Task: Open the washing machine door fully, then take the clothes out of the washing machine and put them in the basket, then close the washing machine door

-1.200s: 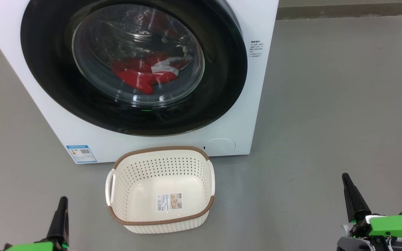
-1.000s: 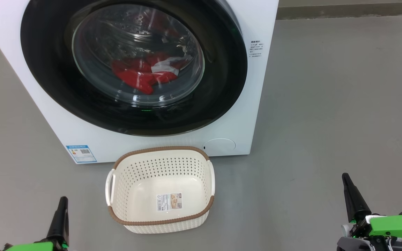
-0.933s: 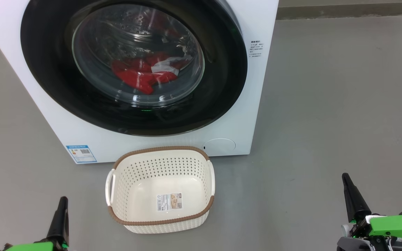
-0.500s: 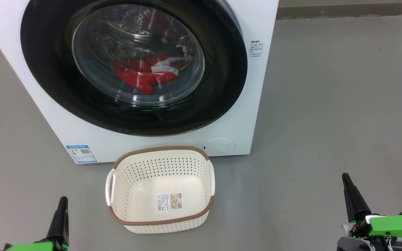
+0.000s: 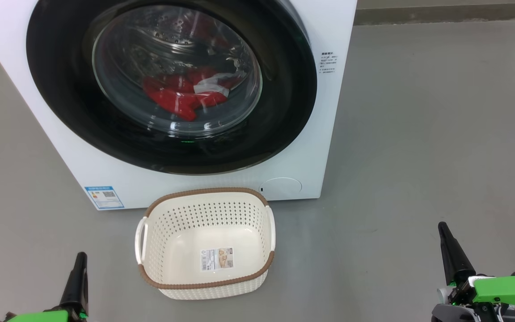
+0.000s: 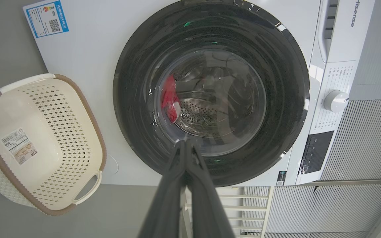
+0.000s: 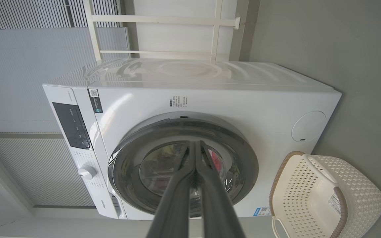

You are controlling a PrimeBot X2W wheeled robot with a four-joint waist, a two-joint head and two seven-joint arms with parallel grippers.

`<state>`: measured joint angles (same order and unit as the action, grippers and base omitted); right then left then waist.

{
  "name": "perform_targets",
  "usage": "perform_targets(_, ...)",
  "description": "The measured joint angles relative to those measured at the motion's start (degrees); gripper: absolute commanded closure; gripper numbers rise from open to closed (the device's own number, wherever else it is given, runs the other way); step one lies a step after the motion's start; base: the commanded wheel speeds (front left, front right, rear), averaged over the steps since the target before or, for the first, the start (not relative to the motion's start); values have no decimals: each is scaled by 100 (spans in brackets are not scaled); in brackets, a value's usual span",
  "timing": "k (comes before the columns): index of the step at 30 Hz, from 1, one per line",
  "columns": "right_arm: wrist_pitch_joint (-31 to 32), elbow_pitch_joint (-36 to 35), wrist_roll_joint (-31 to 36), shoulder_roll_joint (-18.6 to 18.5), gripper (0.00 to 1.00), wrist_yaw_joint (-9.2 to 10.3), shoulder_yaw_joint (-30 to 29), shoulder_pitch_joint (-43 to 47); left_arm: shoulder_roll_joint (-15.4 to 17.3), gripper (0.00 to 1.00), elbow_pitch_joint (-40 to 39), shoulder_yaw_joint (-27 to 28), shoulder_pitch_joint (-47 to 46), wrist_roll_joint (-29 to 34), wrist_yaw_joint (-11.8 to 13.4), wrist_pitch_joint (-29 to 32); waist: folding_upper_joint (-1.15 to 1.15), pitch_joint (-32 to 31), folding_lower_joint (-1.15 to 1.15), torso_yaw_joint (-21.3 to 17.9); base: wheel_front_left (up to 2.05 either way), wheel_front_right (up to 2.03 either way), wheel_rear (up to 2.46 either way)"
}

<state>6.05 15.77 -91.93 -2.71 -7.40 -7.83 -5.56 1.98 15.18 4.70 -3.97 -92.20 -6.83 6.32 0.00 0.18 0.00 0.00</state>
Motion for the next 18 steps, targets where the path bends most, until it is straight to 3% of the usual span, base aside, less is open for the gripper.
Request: perform_targets(18, 0, 0, 0, 0, 100, 0, 0, 0, 0, 100, 0, 0, 0, 0, 0, 0, 0, 0, 0, 0, 0, 0, 0)
